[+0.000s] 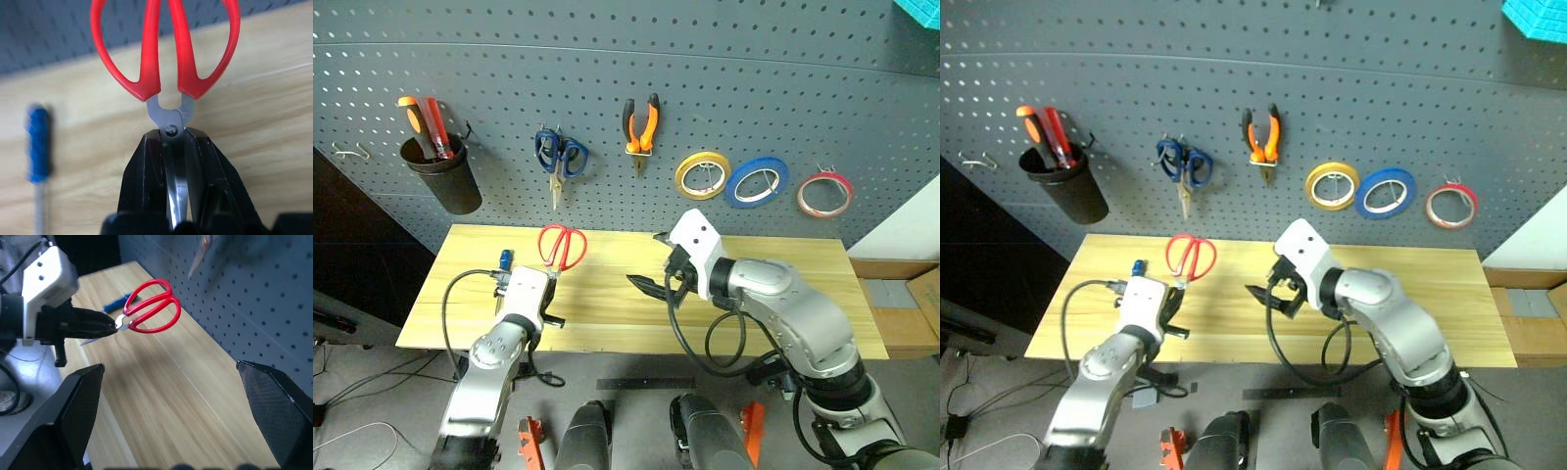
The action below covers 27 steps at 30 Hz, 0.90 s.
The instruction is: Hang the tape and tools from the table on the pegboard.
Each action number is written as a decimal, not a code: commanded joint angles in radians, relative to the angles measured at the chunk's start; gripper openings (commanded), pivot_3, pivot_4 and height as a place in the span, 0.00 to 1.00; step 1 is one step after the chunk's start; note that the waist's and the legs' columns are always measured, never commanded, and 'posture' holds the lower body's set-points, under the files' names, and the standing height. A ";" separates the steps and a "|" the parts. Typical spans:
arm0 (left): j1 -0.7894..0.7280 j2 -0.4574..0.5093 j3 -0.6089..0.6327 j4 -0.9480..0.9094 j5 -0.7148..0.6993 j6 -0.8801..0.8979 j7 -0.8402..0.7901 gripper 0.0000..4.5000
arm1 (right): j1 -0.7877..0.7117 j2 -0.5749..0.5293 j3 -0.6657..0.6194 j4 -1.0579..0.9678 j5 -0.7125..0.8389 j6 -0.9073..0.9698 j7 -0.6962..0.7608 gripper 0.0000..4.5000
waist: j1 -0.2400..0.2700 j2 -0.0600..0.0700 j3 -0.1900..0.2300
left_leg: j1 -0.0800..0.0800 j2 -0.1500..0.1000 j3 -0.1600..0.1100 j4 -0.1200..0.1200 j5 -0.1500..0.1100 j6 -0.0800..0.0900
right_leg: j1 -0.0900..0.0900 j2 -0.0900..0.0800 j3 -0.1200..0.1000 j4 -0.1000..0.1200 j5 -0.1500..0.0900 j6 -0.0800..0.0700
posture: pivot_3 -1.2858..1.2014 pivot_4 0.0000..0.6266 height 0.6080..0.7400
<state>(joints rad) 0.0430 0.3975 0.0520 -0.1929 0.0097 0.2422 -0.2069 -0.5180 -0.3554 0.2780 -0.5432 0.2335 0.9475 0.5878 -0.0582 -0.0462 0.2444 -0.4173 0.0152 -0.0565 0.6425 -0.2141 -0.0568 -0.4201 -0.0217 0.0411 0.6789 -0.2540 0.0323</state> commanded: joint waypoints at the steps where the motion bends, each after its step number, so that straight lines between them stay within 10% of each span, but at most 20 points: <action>1: 0.050 0.026 0.052 -0.107 0.040 -0.168 0.014 0.05 | 0.004 -0.033 -0.042 -0.051 0.042 -0.056 0.043 1.00 | 0.000 0.000 0.000 | 0.000 0.000 0.000 0.000 0.000 0.000 | 0.000 0.000 0.000 0.000 0.000 0.000 | 0.48 0.36 1.00; 27: -0.257 0.120 0.101 0.079 0.081 -0.389 -0.057 0.05 | -0.130 -0.062 -0.131 0.060 0.123 -0.176 0.047 1.00 | 0.000 0.000 0.000 | 0.000 -0.002 0.001 0.000 0.000 0.000 | 0.000 0.002 0.000 0.000 0.000 0.000 | 0.48 0.32 1.00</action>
<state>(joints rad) -0.1976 0.5073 0.1472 -0.1065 0.1035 -0.1254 -0.2555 -0.6306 -0.4181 0.1766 -0.4602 0.3395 0.7775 0.6401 -0.0580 -0.0460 0.2446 -0.4177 0.0131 -0.0554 0.6425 -0.2144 -0.0563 -0.4203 -0.0198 0.0409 0.6789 -0.2541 0.0323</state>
